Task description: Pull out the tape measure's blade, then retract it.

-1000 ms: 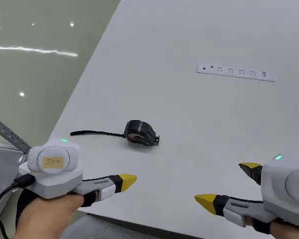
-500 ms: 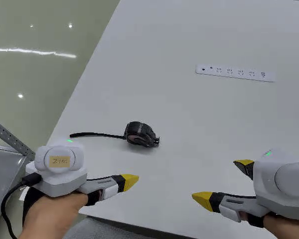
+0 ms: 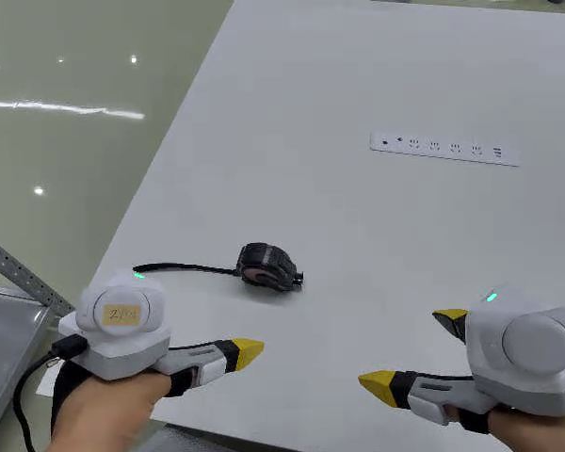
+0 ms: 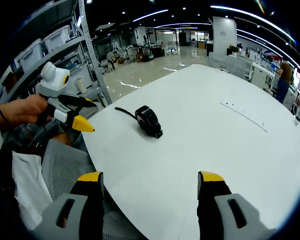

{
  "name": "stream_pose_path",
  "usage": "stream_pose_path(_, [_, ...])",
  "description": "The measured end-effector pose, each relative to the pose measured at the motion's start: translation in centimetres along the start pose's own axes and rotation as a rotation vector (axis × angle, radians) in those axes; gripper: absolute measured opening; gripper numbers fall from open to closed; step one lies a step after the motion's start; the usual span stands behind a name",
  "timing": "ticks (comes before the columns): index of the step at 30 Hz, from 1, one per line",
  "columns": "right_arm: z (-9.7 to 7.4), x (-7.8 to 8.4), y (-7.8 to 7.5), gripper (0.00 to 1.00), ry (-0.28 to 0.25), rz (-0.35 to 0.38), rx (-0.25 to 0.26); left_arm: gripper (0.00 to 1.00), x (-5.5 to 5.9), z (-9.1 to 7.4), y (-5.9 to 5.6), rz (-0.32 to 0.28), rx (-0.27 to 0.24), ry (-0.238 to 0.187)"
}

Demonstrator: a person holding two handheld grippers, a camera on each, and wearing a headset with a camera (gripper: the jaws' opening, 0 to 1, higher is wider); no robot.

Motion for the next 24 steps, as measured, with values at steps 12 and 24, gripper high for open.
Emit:
stream_pose_path(12, [1.5,0.1,-0.5,0.78,0.016,-0.015,-0.017,0.92,-0.4,1.1,0.4,0.018,0.016,0.000])
stream_pose_path(24, [2.7,0.0,-0.5,0.78,0.027,-0.018,-0.034,0.89,0.0,1.8,0.8,0.051,0.037,0.017])
Point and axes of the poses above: the centre of the closed fingertips' face, and the gripper's own axes: z roughly forward along the fingers, y roughly to its left, x roughly out of its underside, the point moved 3 cm from there along -z, roughly backward along the fingers, and after that the axes turned 11 degrees about -y, right-handed, at the moved point
